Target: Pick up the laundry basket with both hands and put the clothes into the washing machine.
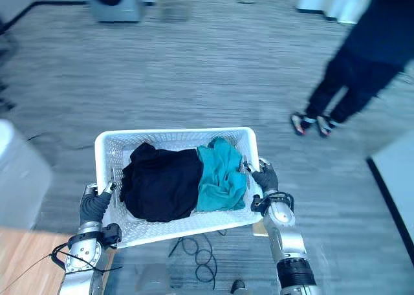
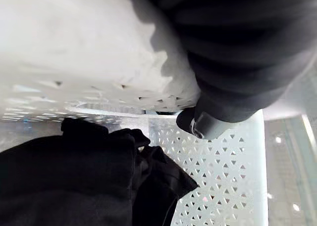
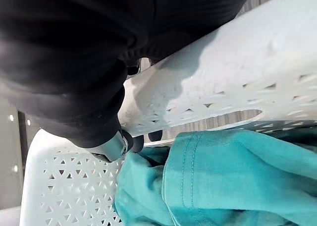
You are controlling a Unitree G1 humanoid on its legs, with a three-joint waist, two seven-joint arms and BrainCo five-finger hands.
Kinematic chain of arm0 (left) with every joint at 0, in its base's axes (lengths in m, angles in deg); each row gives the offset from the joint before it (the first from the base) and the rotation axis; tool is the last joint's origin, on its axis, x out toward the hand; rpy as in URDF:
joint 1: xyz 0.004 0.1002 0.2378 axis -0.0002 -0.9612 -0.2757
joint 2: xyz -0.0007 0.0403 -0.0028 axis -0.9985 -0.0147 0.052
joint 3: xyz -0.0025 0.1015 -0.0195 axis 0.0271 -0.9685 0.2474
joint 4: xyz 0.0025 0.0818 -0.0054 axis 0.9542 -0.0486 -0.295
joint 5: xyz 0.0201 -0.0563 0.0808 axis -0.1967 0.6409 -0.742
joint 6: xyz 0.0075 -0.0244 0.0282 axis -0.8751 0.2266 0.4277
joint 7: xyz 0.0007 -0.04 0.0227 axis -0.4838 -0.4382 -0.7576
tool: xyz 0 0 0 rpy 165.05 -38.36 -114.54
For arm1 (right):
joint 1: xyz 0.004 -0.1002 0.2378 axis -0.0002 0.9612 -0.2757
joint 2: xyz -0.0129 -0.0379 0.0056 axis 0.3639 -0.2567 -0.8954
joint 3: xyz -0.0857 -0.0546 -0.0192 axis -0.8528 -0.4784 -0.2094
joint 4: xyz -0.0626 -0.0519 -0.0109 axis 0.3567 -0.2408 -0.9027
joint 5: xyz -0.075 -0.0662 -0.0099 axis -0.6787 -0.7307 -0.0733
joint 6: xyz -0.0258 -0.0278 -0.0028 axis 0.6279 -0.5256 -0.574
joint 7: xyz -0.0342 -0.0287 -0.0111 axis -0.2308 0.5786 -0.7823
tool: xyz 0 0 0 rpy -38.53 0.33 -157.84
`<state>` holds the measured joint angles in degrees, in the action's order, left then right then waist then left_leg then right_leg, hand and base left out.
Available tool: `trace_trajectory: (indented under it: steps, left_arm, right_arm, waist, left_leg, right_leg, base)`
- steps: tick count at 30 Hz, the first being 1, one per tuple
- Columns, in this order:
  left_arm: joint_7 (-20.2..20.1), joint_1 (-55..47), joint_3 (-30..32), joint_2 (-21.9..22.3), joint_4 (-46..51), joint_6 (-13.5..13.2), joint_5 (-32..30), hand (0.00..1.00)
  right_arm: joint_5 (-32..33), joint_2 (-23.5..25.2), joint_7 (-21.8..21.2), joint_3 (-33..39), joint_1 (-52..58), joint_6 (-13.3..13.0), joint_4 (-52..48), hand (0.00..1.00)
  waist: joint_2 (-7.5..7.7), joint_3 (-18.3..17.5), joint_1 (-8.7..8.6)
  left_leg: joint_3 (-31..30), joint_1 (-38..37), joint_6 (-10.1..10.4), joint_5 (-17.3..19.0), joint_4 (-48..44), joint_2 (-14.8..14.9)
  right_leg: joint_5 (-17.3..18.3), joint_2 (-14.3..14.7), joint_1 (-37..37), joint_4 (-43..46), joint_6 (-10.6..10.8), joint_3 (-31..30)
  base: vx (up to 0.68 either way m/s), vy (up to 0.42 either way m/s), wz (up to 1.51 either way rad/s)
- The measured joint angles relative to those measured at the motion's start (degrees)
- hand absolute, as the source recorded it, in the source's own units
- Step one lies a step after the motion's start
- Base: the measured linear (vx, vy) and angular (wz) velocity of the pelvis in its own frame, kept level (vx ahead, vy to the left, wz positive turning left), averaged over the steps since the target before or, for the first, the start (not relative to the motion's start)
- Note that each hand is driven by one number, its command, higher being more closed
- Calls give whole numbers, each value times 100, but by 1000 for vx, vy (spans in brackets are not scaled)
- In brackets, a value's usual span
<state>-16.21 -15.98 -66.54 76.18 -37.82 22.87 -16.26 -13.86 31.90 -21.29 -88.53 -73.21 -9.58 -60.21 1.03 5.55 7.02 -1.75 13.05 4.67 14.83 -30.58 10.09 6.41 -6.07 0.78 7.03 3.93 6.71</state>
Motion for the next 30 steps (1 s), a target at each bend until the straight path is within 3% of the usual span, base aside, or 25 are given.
trace_trajectory:
  steps: [2,4,6,9,10,11,12,14,15,16,17,18,19,20,21,24,25,27,28,29,30]
  left_arm:
    - [18,-9,-6,50,6,0,0,100]
    - [130,-51,-18,-68,14,1,0,100]
    - [168,-150,-25,-145,66,2,-3,100]
    - [166,-311,-151,-197,173,3,-6,100]
    - [156,-332,-217,-236,178,-3,-7,100]
    - [149,-328,-256,-216,179,-4,-9,100]
    - [169,-331,-255,-278,178,10,-12,100]
    - [180,-330,-209,-319,174,22,-13,100]
    - [198,-336,-150,-324,176,22,-14,100]
    - [225,-404,-133,-341,223,23,-7,100]
    - [262,-557,-135,-291,393,20,26,100]
    - [300,-575,-134,-278,418,1,49,100]
    - [334,-508,-119,-296,412,8,51,100]
    - [329,-464,-63,-384,411,7,50,100]
    - [327,-380,-71,-404,405,8,57,100]
    - [336,-125,-19,-211,392,16,76,100]
    - [345,-79,-16,-146,394,11,97,100]
    - [353,-82,-10,-160,366,15,91,100]
    - [377,-70,12,-279,315,45,91,100]
    - [378,-41,17,-343,312,60,89,100]
    - [377,-21,24,-475,312,70,87,100]
  right_arm:
    - [-2,8,5,-26,-25,3,3,100]
    - [-2,81,14,-110,-8,15,4,100]
    - [-3,156,35,-127,71,26,-9,100]
    - [-3,146,91,-118,400,28,-318,100]
    - [-16,131,141,-85,491,25,-416,100]
    - [-21,135,152,-52,500,28,-400,100]
    - [-50,204,162,-47,508,48,-393,100]
    - [-74,302,170,-54,544,59,-399,100]
    - [-80,362,201,-88,573,62,-458,100]
    - [-149,363,259,-132,647,77,-692,100]
    - [-273,308,295,-195,661,129,-931,100]
    - [-301,308,322,-202,661,131,-997,100]
    - [-310,376,410,-203,659,136,-996,100]
    - [-364,454,462,-194,628,138,-1000,100]
    - [-469,466,535,-170,517,137,-1003,100]
    - [-530,339,657,-92,-35,138,-767,100]
    - [-554,326,658,-98,-187,138,-669,100]
    - [-656,400,665,-98,-146,137,-645,100]
    - [-711,492,670,-82,-109,138,-604,100]
    - [-738,534,670,-68,-109,138,-602,100]
    - [-741,639,670,-64,-118,137,-549,100]
  waist:
    - [7,-50,-1]
    - [-36,-87,-11]
    - [-42,-93,-25]
    - [-41,-205,-106]
    - [-58,-343,-177]
    - [-96,-397,-172]
    - [-94,-376,-176]
    - [-113,-346,-177]
    - [-114,-308,-146]
    - [-270,-202,-37]
    - [-522,-133,142]
    - [-639,-116,158]
    - [-597,-135,101]
    - [-369,-75,60]
    - [-264,-29,-11]
    - [-295,186,39]
    - [-316,196,155]
    - [-359,170,310]
    - [-158,104,284]
    - [-94,98,259]
    - [37,97,250]
  left_leg:
    - [-65,-417,20,35,537,-123]
    - [223,-609,33,48,598,-110]
    - [351,-697,34,48,395,-105]
    - [349,-449,49,37,-350,-133]
    - [375,-312,106,249,168,-139]
    - [478,-451,-40,316,435,-133]
    - [481,-582,-115,312,595,-231]
    - [431,-524,-114,317,272,-185]
    - [401,-368,-109,319,-322,-111]
    - [334,-26,-63,284,-1493,23]
    - [309,212,-120,174,-2543,237]
    - [285,400,-134,32,-2952,282]
    - [209,672,-161,-447,-3399,323]
    - [293,956,-297,-689,-3676,301]
    - [409,1292,-382,-195,-3607,226]
    - [470,1945,-316,22,-2133,64]
    - [478,2070,-149,-81,-1324,74]
    - [516,1948,-215,-180,-1251,-16]
    - [573,1928,-525,228,-1611,-121]
    - [601,1913,-621,387,-1735,-159]
    - [656,1791,-749,565,-1869,-274]
  right_leg:
    - [-62,38,142,85,-9,-361]
    - [-523,56,40,-321,2,-682]
    - [-712,39,-100,-428,-54,-781]
    - [-790,-59,-235,-452,-65,-845]
    - [-787,-147,-263,-521,-60,-845]
    - [-771,-114,-239,-516,-32,-823]
    - [-569,-142,-102,-299,75,-783]
    - [-164,45,-165,-252,-8,-843]
    - [-71,242,-274,-146,-81,-828]
    - [119,508,-344,99,-179,-622]
    - [547,641,-484,303,-114,-626]
    - [718,701,-544,350,0,-645]
    - [850,693,-595,424,-125,-683]
    - [905,562,-621,413,-134,-699]
    - [911,477,-645,360,-135,-716]
    - [1075,269,-672,270,-66,-765]
    - [1217,168,-684,296,87,-885]
    - [1612,48,-1016,488,292,-1046]
    - [1768,-16,-729,1681,453,-1231]
    - [1697,26,-437,2524,782,-1273]
    - [1270,35,39,3803,1212,-1324]
  base:
    - [107,36,-89]
    - [88,121,-91]
    - [86,163,-47]
    - [92,176,-6]
    - [111,243,13]
    - [159,292,7]
    - [98,145,-2]
    - [48,80,5]
    - [27,-54,-5]
    - [22,-133,-56]
    - [32,-107,-70]
    - [64,-6,-48]
    - [120,96,6]
    - [200,61,35]
    - [190,25,32]
    - [230,121,-3]
    - [298,263,-46]
    - [460,318,-42]
    - [560,287,-7]
    - [632,233,21]
    - [510,177,26]
